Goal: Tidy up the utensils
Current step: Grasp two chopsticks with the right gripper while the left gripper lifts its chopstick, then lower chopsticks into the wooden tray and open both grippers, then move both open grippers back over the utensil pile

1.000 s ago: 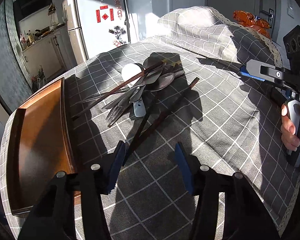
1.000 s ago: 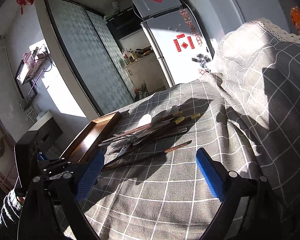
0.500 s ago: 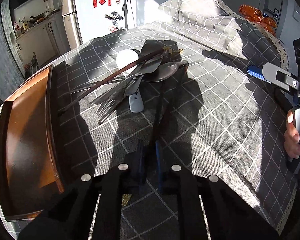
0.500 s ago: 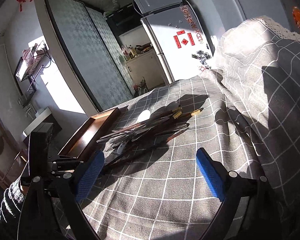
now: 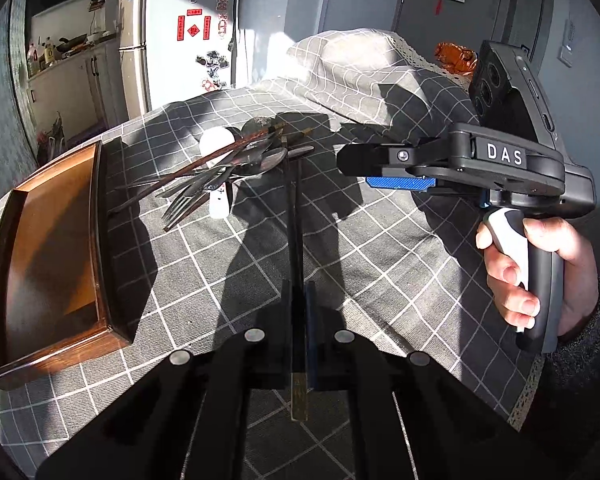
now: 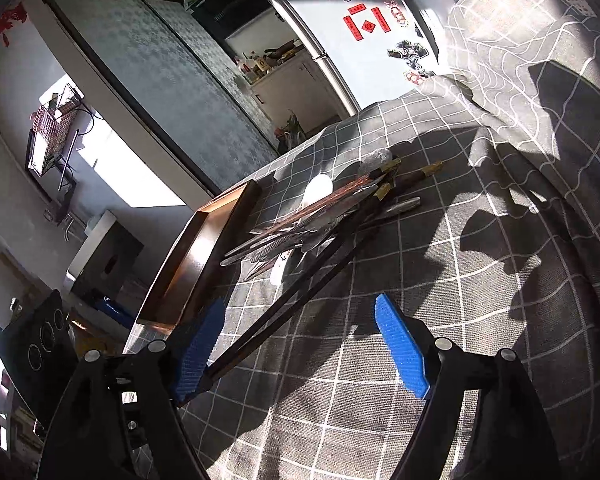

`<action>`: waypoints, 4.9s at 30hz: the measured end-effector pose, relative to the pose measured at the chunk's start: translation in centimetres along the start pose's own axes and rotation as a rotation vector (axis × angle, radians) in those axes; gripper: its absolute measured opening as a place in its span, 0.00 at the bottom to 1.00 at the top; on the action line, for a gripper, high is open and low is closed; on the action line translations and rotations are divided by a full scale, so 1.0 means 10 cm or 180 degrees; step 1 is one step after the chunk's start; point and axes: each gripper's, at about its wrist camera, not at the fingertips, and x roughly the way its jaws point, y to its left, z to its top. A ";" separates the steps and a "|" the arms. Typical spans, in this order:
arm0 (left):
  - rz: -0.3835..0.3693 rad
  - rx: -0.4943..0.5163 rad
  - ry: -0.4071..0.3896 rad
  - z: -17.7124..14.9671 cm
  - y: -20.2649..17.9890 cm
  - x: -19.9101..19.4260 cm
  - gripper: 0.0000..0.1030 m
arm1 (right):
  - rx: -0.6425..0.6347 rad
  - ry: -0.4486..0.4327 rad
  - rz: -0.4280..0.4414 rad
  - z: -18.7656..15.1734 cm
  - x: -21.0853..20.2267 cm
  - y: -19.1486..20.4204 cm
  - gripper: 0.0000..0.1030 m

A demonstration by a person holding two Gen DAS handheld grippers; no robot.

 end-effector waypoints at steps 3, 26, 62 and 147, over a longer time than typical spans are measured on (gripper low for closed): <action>-0.0007 -0.0041 -0.0061 0.00 -0.04 -0.07 0.06 | 0.0170 0.0289 0.0035 0.02 0.24 0.06 0.69; -0.0208 0.0029 -0.0124 -0.34 -0.26 -0.23 0.07 | 0.0671 0.0242 0.0252 -0.11 0.25 -0.12 0.14; 0.0916 -0.0816 -0.0087 0.02 1.71 -0.57 0.01 | -0.0276 0.0975 0.0272 0.76 2.56 1.61 0.08; 0.0462 0.0025 -0.0172 0.41 0.50 0.13 0.74 | -0.0141 0.0311 0.0183 0.51 0.50 -0.24 0.73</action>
